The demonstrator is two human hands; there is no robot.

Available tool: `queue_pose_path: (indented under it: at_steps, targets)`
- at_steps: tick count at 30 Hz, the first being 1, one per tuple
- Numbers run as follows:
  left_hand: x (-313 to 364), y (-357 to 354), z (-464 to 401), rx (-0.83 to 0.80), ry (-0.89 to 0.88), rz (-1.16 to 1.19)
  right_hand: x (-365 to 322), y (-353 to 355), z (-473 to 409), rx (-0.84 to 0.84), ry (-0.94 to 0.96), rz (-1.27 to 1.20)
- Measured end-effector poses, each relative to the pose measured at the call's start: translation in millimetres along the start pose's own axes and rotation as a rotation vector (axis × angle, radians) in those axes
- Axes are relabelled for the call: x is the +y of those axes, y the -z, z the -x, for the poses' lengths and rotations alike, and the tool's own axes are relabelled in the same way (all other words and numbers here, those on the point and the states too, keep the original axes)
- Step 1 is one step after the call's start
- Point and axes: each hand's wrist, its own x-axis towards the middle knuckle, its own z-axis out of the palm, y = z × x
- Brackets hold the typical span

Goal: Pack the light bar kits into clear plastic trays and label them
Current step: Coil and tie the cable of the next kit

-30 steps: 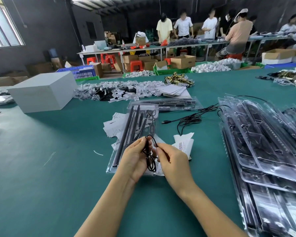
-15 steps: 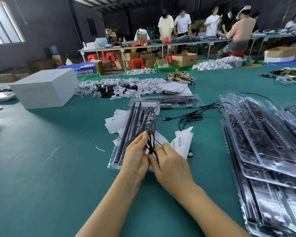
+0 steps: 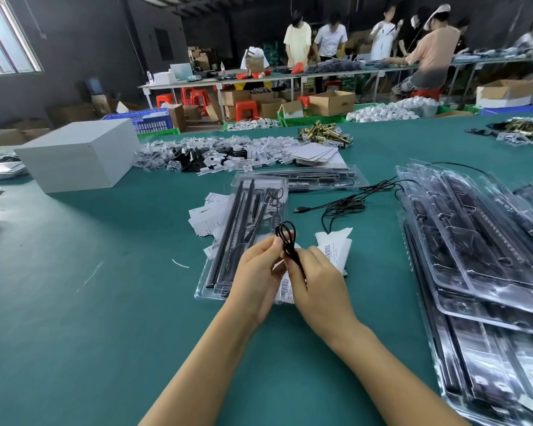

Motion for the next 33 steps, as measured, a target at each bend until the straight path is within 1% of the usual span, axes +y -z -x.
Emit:
queue_pose_path:
  at_steps: [5, 7, 9, 11, 16, 18, 21, 23, 28, 33]
  targets:
    - [8, 8, -1, -0.153, 0.061, -0.034, 0, 6, -5, -0.061, -0.054, -0.196]
    - [8, 12, -1, -0.163, 0.050, -0.098, -1, 8, -5, -0.107, -0.074, -0.268]
    - [6, 14, -3, -0.099, 0.048, -0.113, -3, 11, -6, -0.152, -0.096, -0.324]
    - [4, 13, -3, -0.047, 0.060, -0.095, -3, 12, -7, -0.182, -0.097, -0.309]
    - [4, 15, -4, 0.003, 0.038, -0.153, -1, 13, -9, -0.250, -0.098, -0.247]
    - [8, 20, -7, 0.047, 0.020, -0.095, 1, 15, -8, -0.275, -0.093, -0.223]
    - [17, 30, -12, 0.111, 0.017, 0.126, 2, 19, -7, -0.299, -0.137, -0.262]
    - [19, 35, -14, 0.144, 0.014, 0.224, 3, 20, -8, -0.307, -0.165, -0.291]
    - [16, 32, -16, 0.226, -0.041, 0.273, 5, 21, -8, -0.347, -0.167, -0.252]
    - [15, 27, -13, 0.267, -0.052, 0.271, 7, 32, -11, -0.479, -0.105, -0.160]
